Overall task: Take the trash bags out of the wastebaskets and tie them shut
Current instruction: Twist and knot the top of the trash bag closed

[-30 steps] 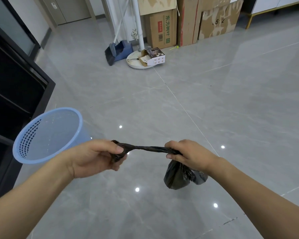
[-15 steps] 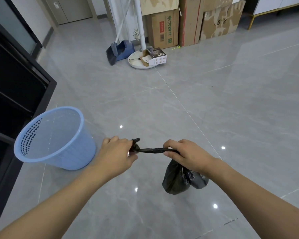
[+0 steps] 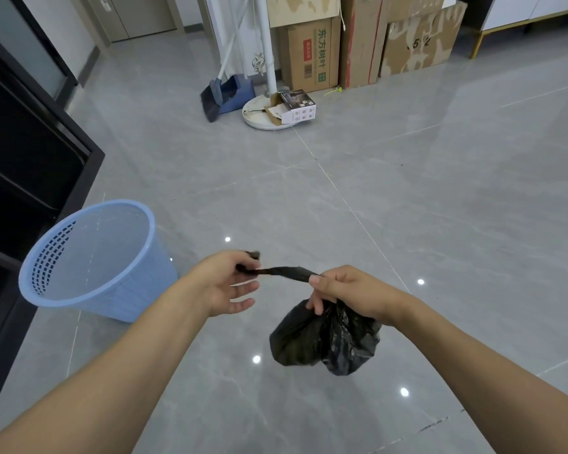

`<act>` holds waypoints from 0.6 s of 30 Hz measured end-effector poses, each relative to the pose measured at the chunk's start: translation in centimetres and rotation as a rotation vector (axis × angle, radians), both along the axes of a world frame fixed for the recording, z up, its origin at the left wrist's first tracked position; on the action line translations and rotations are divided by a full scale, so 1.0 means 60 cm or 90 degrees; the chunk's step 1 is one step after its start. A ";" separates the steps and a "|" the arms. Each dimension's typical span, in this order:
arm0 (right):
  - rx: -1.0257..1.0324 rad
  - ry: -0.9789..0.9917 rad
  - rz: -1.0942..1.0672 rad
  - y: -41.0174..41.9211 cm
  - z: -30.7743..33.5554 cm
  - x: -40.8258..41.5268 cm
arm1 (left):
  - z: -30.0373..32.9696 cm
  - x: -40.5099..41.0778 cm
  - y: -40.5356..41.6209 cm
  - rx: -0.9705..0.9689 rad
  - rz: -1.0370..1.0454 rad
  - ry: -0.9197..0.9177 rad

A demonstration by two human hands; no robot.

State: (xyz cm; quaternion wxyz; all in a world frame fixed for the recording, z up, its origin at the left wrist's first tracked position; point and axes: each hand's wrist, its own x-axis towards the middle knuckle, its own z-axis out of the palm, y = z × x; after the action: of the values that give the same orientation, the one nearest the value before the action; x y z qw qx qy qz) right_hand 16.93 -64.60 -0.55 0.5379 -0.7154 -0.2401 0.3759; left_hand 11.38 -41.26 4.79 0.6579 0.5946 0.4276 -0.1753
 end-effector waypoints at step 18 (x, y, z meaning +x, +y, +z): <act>0.123 0.184 0.066 -0.011 0.005 0.004 | -0.048 0.016 -0.040 0.225 -0.446 -0.296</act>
State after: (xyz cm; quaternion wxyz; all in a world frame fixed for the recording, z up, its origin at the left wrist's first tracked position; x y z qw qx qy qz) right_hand 17.14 -65.27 -0.25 0.6127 -0.5857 -0.2317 0.4773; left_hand 12.33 -43.66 1.93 0.5260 0.8301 0.0649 -0.1733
